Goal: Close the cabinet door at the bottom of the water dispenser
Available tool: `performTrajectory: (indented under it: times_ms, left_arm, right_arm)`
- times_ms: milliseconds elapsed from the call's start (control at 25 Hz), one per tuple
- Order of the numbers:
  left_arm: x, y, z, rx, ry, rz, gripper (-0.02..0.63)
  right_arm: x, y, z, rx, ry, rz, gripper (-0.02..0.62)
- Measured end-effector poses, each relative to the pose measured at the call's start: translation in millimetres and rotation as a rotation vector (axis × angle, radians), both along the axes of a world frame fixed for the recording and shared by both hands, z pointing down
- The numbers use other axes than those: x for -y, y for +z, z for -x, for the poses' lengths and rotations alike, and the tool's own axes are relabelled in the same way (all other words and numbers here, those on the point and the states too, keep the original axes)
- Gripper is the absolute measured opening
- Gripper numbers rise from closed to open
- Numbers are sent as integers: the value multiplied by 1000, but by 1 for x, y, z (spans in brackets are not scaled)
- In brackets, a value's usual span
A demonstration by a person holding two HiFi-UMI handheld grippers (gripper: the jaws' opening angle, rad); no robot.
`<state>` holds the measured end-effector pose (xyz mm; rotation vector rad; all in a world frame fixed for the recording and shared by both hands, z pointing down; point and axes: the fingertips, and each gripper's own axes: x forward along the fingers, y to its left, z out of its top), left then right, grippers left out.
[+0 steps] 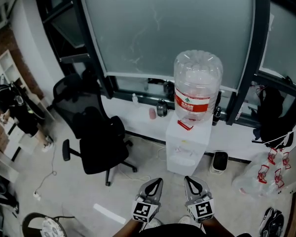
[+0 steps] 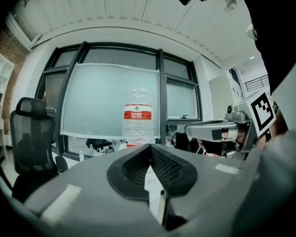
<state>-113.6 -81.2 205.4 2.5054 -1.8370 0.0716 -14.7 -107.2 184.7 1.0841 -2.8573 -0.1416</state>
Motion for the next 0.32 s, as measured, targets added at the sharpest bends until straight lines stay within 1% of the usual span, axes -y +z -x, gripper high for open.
performTrajectory:
  times_ms: [120, 320]
  left_arm:
    - [-1, 1, 7, 1, -13, 2, 18]
    - [0, 5, 11, -1, -11, 10, 17]
  right_arm:
    - [4, 5, 3, -4, -8, 9, 2]
    - [11, -1, 3, -21, -24, 6, 2]
